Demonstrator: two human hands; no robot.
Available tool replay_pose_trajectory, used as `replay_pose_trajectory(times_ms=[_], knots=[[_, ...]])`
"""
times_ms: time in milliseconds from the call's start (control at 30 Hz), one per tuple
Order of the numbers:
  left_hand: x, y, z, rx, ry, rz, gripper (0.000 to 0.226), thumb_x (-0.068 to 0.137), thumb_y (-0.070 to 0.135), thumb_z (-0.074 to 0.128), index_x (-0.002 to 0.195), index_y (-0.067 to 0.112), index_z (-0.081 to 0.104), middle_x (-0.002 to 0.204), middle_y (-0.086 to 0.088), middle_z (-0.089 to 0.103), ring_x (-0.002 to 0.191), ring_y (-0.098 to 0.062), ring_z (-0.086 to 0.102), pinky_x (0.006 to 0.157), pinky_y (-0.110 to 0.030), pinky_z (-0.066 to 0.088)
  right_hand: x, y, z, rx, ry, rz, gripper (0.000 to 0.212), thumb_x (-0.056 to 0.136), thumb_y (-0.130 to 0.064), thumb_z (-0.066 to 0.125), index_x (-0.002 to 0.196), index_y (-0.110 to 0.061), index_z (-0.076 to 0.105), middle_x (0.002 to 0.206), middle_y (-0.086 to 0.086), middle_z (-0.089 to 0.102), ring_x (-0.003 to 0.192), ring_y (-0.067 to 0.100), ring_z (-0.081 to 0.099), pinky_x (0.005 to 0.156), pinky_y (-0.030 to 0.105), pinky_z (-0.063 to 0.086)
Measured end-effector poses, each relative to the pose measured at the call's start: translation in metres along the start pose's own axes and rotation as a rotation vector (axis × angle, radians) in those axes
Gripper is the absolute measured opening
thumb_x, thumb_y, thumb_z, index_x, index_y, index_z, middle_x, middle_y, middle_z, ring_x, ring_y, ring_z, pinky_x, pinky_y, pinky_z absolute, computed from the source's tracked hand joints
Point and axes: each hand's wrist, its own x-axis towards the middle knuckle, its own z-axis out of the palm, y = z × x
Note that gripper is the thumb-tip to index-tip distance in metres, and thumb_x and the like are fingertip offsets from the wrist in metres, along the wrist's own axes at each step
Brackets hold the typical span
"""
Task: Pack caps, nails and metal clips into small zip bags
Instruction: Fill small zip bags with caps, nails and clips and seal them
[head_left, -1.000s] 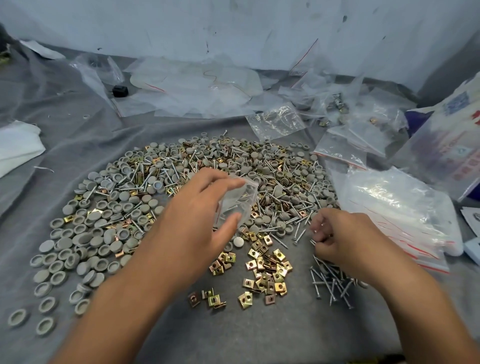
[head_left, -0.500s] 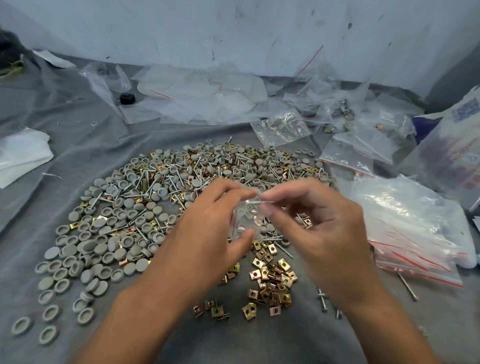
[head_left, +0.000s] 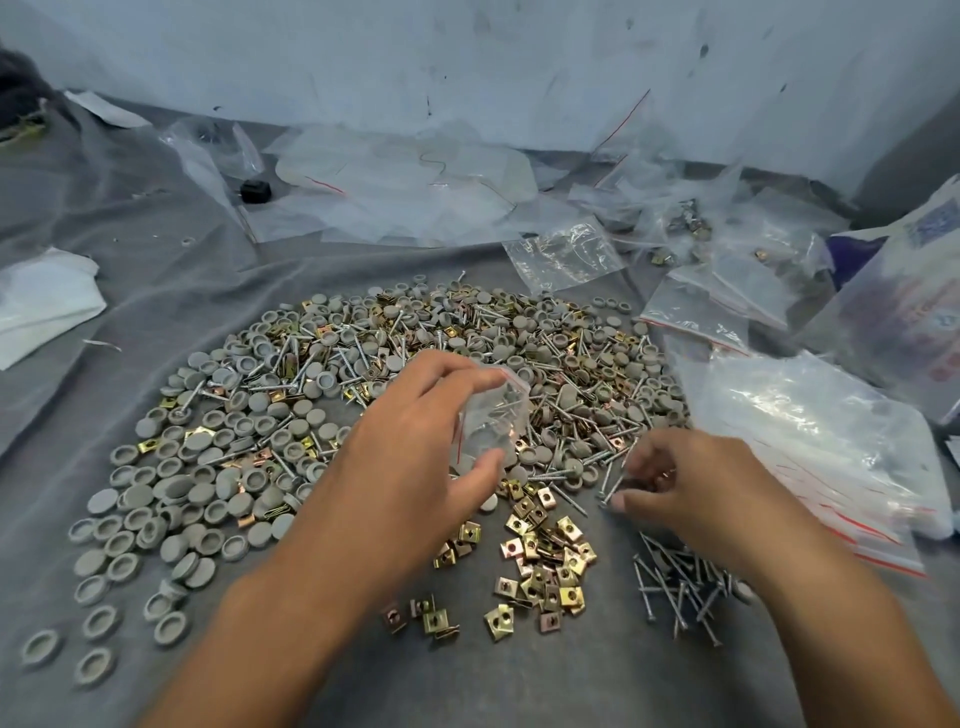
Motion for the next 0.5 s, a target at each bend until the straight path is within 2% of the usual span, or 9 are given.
replay_pose_trajectory(times_ms=[100,200,300,367,433,500], knots=[[0.0,0.001,0.0,-0.003,-0.001,0.001,0.058,0.081,0.046,0.062,0.136,0.04,0.044,0.11,0.038,0.029,0.106,0.021,0.042,0.077,-0.002,0.033,0.003,-0.002,0.003,-0.032,-0.01,0.02,0.026,0.078,-0.037,0.086,0.09,-0.036,0.064,0.09,-0.017,0.066,0.081,0.003,0.06,0.068,0.027,0.048],[-0.001,0.001,0.0,0.012,-0.006,0.01,0.058,0.082,0.045,0.062,0.137,0.039,0.046,0.111,0.039,0.028,0.108,0.024,0.04,0.075,0.0,0.032,0.005,-0.004,0.004,-0.103,-0.004,-0.025,0.018,0.084,-0.035,0.081,0.089,-0.039,0.064,0.085,-0.021,0.065,0.08,0.001,0.059,0.074,0.03,0.053],[-0.001,-0.001,0.0,0.017,0.003,0.022,0.056,0.082,0.043,0.063,0.135,0.037,0.048,0.112,0.038,0.029,0.109,0.026,0.037,0.077,-0.001,0.032,0.007,-0.003,0.007,-0.126,-0.023,-0.124,0.019,0.087,-0.032,0.078,0.088,-0.043,0.063,0.086,-0.023,0.06,0.079,-0.005,0.054,0.064,0.024,0.045],[-0.002,-0.002,0.0,0.016,0.009,0.028,0.054,0.082,0.043,0.063,0.133,0.038,0.048,0.113,0.038,0.03,0.109,0.024,0.039,0.079,-0.002,0.034,0.01,-0.002,0.006,-0.141,-0.021,-0.16,0.02,0.087,-0.033,0.078,0.084,-0.045,0.062,0.086,-0.022,0.058,0.079,-0.004,0.053,0.064,0.023,0.044],[-0.001,-0.003,0.0,0.016,0.012,0.032,0.053,0.083,0.043,0.063,0.134,0.038,0.048,0.113,0.037,0.031,0.111,0.02,0.041,0.08,-0.003,0.035,0.012,0.001,0.005,-0.156,-0.014,-0.189,0.021,0.086,-0.036,0.078,0.082,-0.047,0.06,0.091,-0.02,0.054,0.083,-0.001,0.051,0.068,0.025,0.046],[-0.001,-0.005,-0.001,0.017,0.01,0.032,0.054,0.083,0.043,0.063,0.135,0.037,0.048,0.112,0.038,0.031,0.112,0.018,0.041,0.082,-0.004,0.036,0.014,0.003,0.005,-0.157,-0.018,-0.232,0.018,0.085,-0.039,0.078,0.088,-0.046,0.062,0.101,-0.021,0.049,0.093,0.001,0.047,0.076,0.029,0.047]])
